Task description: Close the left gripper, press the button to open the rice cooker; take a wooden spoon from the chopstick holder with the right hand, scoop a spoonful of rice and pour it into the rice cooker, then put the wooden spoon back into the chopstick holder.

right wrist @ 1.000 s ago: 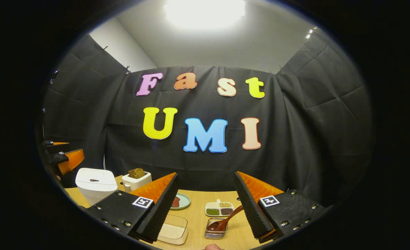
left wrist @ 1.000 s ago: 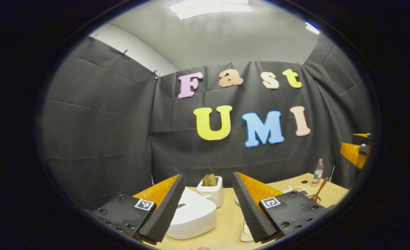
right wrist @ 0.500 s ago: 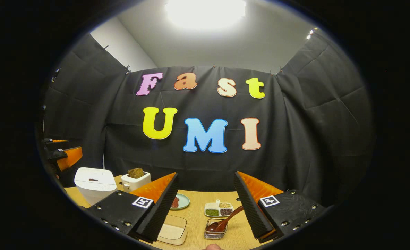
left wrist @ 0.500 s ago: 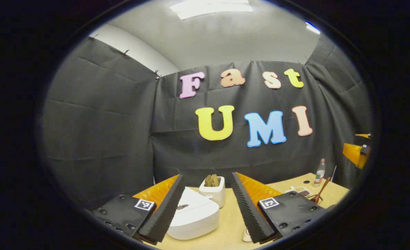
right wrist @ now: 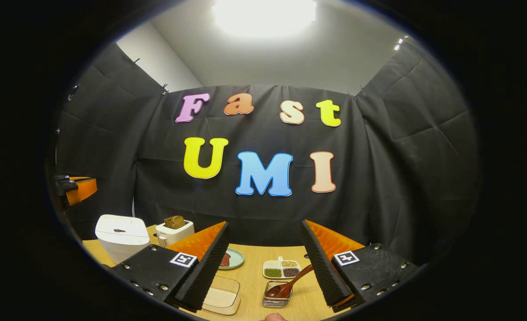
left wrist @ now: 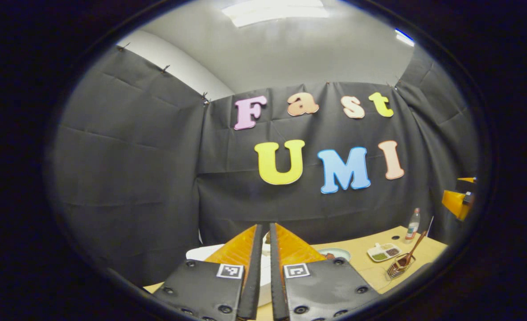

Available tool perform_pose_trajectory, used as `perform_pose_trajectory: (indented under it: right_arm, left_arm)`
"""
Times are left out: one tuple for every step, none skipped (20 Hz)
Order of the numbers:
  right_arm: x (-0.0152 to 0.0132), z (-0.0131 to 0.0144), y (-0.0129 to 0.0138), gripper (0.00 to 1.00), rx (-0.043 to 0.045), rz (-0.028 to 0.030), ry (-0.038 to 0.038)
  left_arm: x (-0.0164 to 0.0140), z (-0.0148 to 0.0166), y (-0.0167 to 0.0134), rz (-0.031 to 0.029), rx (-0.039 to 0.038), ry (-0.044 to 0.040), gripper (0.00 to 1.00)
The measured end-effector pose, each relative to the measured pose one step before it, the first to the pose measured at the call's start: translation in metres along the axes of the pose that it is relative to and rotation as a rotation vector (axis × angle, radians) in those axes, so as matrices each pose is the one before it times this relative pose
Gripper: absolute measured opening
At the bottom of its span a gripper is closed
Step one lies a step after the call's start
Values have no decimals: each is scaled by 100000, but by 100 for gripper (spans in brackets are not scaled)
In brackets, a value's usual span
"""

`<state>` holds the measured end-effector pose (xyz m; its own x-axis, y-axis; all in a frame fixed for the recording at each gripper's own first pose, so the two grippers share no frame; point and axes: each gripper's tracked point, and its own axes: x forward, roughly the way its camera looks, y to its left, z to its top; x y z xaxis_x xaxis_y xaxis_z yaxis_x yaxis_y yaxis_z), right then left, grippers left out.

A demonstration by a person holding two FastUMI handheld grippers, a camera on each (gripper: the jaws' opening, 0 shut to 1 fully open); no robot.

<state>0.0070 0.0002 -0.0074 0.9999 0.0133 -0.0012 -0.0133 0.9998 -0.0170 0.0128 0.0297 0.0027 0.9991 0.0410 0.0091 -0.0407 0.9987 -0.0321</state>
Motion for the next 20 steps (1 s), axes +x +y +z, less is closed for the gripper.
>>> perform_pose_trajectory:
  right_arm:
    - [55,107,30,96,93,24,-153]
    - [26,78,87,96,-48,12,-164]
    - [-28,-45,30,96,-230,-20,-46]
    - [-42,29,33,96,-362,-70,60]
    - [57,-68,55,96,-274,-48,63]
    - [-74,6,25,96,-202,-278,128]
    - [-96,-29,-58,96,-159,-263,59]
    - [-100,77,-65,96,-237,-591,3]
    - [-17,-84,-218,96,-231,-752,77]
    - [-15,49,-120,96,-157,-748,172]
    - [-97,-175,-102,96,-65,-764,317]
    - [2,0,-81,96,-45,-701,290]
    - [-149,-49,-58,96,-108,-681,285]
    - [-17,-86,-65,96,-157,-717,217]
    - [-92,6,-42,96,-308,-697,115]
    - [-44,103,-43,96,-380,-621,213]
    - [-86,-98,17,96,-404,-652,244]
    - [-50,9,-49,96,-374,-709,183]
    - [-109,-18,-19,96,-333,-676,-13]
    - [-85,92,5,96,-439,-638,121]
  left_arm:
    - [-29,-63,62,935,-78,717,15]
    - [101,-349,161,-458,-686,513,14]
    - [-16,-166,221,995,232,724,17]
    - [497,-112,488,888,24,496,9]
    - [153,-529,97,-563,-532,615,9]
    - [314,-105,208,-266,-584,537,12]
    - [255,-326,277,-371,-693,532,12]
    - [362,-214,266,-314,-791,522,9]
    - [556,-279,361,43,-738,619,9]
    - [602,-213,423,169,-713,813,8]
    - [635,-241,294,-106,-719,925,8]
    - [546,-282,355,-51,-595,660,8]
    - [539,-295,409,-127,-475,646,8]
    - [590,-305,341,-262,-622,880,8]
    - [687,-623,370,18,-549,1405,8]
    - [602,-519,417,67,-418,1322,8]
    - [544,-481,366,9,-61,1205,8]
    - [541,-574,462,181,-113,1145,8]
    - [687,-693,200,-511,-363,1211,8]
    - [577,-624,193,-453,-375,1705,8]
